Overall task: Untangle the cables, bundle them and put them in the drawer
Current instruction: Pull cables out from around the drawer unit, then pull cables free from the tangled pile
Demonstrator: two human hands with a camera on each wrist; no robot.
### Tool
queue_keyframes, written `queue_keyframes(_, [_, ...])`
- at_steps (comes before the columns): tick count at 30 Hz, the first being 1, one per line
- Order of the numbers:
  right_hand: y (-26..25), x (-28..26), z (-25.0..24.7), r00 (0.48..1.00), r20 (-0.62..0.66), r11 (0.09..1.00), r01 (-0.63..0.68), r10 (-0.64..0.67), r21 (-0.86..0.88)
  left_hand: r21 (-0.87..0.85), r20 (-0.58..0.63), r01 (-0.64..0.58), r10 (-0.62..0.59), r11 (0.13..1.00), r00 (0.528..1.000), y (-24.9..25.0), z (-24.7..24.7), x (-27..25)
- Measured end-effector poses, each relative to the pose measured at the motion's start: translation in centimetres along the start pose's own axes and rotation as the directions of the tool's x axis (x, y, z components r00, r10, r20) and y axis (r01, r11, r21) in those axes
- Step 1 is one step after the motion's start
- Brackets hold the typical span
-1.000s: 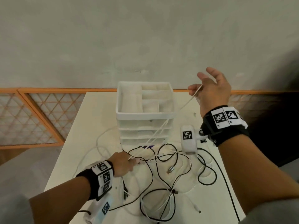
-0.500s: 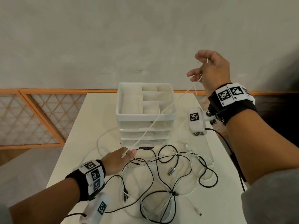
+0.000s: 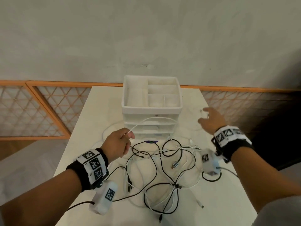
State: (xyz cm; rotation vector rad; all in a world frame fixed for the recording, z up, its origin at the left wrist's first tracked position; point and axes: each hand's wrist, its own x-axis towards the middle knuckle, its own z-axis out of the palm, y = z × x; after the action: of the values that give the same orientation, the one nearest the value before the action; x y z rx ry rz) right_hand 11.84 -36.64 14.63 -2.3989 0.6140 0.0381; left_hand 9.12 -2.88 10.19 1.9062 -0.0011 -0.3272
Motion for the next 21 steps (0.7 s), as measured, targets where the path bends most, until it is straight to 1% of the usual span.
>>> queue_keyframes(1, [0.5,-1.3,1.2,1.0,-0.006,0.998,-0.011,0.01,-0.061,-0.03,0.013,-0.013,0.014,0.999,1.0,0.4,0.0,-0.3])
queue_keyframes(2, [0.6,-2.9,2.2,0.999,-0.015,0.997,0.031,-0.032,-0.068,-0.017,0.032,-0.039,0.039,0.999,0.999,1.0,0.1,-0.8])
queue_keyframes(3, [0.3,-4.7,3.3,0.994,-0.004,0.993,0.112,-0.112,-0.027,0.036,0.057,-0.082,0.08,0.996,0.995,1.7,0.3,-1.3])
queue_keyframes(4, [-0.3,-6.5,4.3,0.977,0.05,0.978,0.208,-0.209,0.027,0.104,0.093,-0.136,0.127,0.985,0.988,2.4,0.6,-1.8])
queue_keyframes(5, [-0.9,-8.0,5.3,0.943,0.14,0.952,0.291,-0.302,0.092,0.16,0.136,-0.196,0.175,0.967,0.975,3.1,1.0,-2.5])
queue_keyframes(6, [-1.5,-9.3,6.4,0.896,0.246,0.928,0.344,-0.371,0.143,0.191,0.18,-0.242,0.209,0.951,0.961,3.8,1.4,-3.1])
queue_keyframes(7, [-1.7,-9.9,7.6,0.848,0.332,0.91,0.382,-0.414,0.161,0.198,0.22,-0.276,0.232,0.94,0.948,4.3,1.7,-3.7])
queue_keyframes(8, [-1.7,-10.1,8.6,0.831,0.368,0.909,0.389,-0.416,0.15,0.202,0.254,-0.301,0.247,0.932,0.935,4.5,2.0,-4.3])
queue_keyframes(9, [-1.7,-9.9,9.2,0.848,0.339,0.913,0.378,-0.407,0.152,0.222,0.285,-0.315,0.248,0.923,0.926,4.4,2.0,-4.7])
queue_keyframes(10, [-1.4,-9.4,9.5,0.888,0.261,0.925,0.348,-0.377,0.155,0.259,0.313,-0.318,0.232,0.912,0.921,3.9,1.8,-5.1])
queue_keyframes(11, [-0.6,-8.6,9.8,0.931,0.157,0.938,0.307,-0.331,0.158,0.32,0.339,-0.303,0.19,0.898,0.921,3.1,1.6,-5.5])
queue_keyframes(12, [0.2,-8.0,9.9,0.959,0.068,0.952,0.263,-0.276,0.156,0.397,0.351,-0.27,0.126,0.877,0.928,1.8,1.3,-5.8])
queue_keyframes(13, [0.9,-7.7,10.1,0.97,0.014,0.958,0.238,-0.243,0.161,0.477,0.333,-0.218,0.054,0.851,0.941,0.2,0.9,-6.0])
queue_keyframes(14, [1.5,-8.0,10.5,0.971,0.011,0.959,0.232,-0.237,0.16,0.549,0.284,-0.149,-0.015,0.823,0.959,-1.6,0.6,-6.2])
queue_keyframes(15, [2.2,-8.5,11.2,0.964,0.033,0.953,0.255,-0.263,0.164,0.599,0.208,-0.059,-0.085,0.798,0.974,-3.2,0.3,-6.5])
queue_keyframes(16, [2.7,-9.4,12.2,0.954,0.071,0.951,0.28,-0.291,0.133,0.616,0.118,0.045,-0.149,0.786,0.982,-4.8,0.1,-6.7])
queue_keyframes(17, [3.1,-10.6,13.4,0.937,0.12,0.944,0.32,-0.328,0.079,0.6,0.04,0.136,-0.2,0.789,0.979,-5.9,0.0,-7.0])
queue_keyframes(18, [3.7,-11.6,14.7,0.914,0.198,0.932,0.362,-0.354,-0.005,0.564,-0.015,0.204,-0.237,0.8,0.971,-6.7,0.1,-7.3])
queue_keyframes(19, [4.2,-12.5,16.1,0.886,0.295,0.911,0.4,-0.356,-0.101,0.521,-0.044,0.243,-0.258,0.818,0.965,-7.3,0.3,-7.4])
queue_keyframes(21, [4.6,-14.0,18.2,0.831,0.499,0.843,0.438,-0.247,-0.311,0.427,-0.071,0.249,-0.242,0.869,0.968,-7.3,0.9,-7.6])
